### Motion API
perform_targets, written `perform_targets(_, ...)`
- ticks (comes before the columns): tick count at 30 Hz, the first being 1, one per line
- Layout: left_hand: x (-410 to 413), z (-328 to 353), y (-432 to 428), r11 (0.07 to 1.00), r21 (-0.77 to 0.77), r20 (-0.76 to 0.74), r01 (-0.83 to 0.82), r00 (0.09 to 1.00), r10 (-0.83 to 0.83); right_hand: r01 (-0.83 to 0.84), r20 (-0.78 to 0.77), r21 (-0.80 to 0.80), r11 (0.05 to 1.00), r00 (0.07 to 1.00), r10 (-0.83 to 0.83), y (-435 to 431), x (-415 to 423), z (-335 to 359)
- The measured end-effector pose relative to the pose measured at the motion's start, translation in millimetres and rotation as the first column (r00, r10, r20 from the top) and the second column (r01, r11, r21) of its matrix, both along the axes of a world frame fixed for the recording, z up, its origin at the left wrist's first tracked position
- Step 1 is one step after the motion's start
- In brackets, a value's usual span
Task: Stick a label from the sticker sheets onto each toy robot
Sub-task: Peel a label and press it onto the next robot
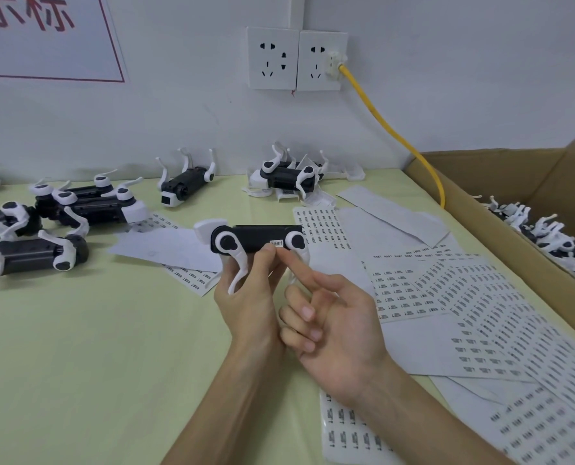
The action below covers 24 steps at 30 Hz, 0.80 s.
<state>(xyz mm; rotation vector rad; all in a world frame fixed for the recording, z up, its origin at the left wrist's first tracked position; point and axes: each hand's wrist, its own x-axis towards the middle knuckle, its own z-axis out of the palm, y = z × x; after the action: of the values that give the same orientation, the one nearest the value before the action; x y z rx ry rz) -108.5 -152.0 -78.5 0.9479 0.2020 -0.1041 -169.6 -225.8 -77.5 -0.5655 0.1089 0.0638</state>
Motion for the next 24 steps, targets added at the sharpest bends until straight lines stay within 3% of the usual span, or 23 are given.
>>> perform_targets(12,7.0,-7.4,-2.2,0.997,-0.033,-0.024,-0.064,0.998,0.064,0.044,-0.034,0.025,0.999,0.998,-0.043,-1.9,0.2,3.8)
perform_targets(16,6.4,-8.2,-3.7,0.996,-0.065,-0.016,-0.053,0.998,0.053,0.163,-0.01,-0.136,0.977,0.986,-0.166,-0.9,-0.2,5.2)
perform_targets(18,7.9,-8.2,-2.8,0.996,-0.078,0.01,-0.041,0.999,0.042,0.326,0.038,-0.329,0.886,0.942,-0.333,-4.1,-0.6,8.0)
perform_targets(19,8.5,-7.9,-2.7,0.996,-0.088,0.017,-0.032,0.999,0.034,0.409,0.086,-0.458,0.79,0.904,-0.419,-7.2,-1.1,9.9)
perform_targets(21,7.6,-8.2,-2.6,0.994,-0.105,0.03,-0.001,1.0,0.004,0.515,0.224,-0.696,0.501,0.818,-0.53,-13.7,-1.5,11.7)
perform_targets(22,6.0,-8.5,-3.2,0.994,-0.107,0.036,0.02,0.999,-0.016,0.529,0.293,-0.762,0.373,0.796,-0.529,-16.1,-0.8,11.8)
perform_targets(24,1.7,-8.0,-5.2,0.992,-0.105,0.052,0.07,0.997,-0.065,0.513,0.363,-0.822,0.249,0.807,-0.465,-17.6,1.3,11.6)
